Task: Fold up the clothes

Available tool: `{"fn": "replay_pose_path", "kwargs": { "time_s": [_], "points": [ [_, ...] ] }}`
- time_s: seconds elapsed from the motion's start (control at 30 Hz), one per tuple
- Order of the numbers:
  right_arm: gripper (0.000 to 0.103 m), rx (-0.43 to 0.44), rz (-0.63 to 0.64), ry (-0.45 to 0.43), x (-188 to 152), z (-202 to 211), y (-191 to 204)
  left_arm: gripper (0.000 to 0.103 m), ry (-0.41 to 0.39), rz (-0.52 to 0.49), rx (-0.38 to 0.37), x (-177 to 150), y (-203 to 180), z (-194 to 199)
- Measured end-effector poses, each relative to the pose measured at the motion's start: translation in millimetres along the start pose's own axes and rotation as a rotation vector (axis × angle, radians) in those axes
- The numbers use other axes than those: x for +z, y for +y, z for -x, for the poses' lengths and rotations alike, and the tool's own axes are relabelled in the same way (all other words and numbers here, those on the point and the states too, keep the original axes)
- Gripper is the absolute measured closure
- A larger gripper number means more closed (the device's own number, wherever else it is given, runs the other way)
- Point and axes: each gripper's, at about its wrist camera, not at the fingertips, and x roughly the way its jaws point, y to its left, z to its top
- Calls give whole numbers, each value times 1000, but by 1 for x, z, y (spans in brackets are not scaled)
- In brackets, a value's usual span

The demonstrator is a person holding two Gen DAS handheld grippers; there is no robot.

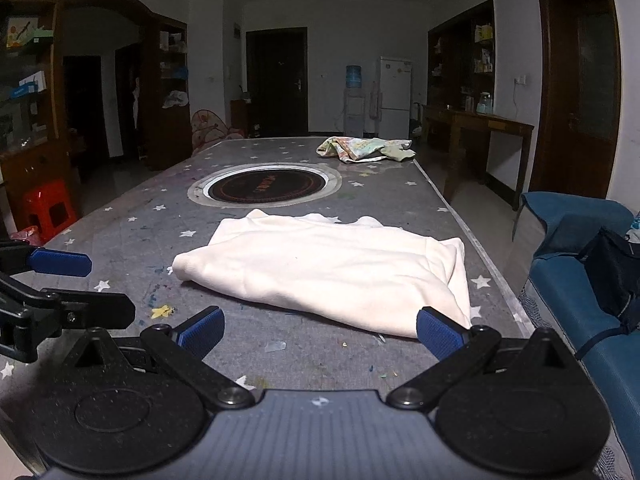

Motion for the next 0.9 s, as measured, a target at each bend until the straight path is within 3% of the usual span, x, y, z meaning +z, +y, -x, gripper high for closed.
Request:
{"fn": "replay_pose_path", "kwargs": {
  "time_s": [0.9],
  "points": [
    [0,22,26,18,5,-16,12,0,18,23,14,6,8,-13]
  ]
}}
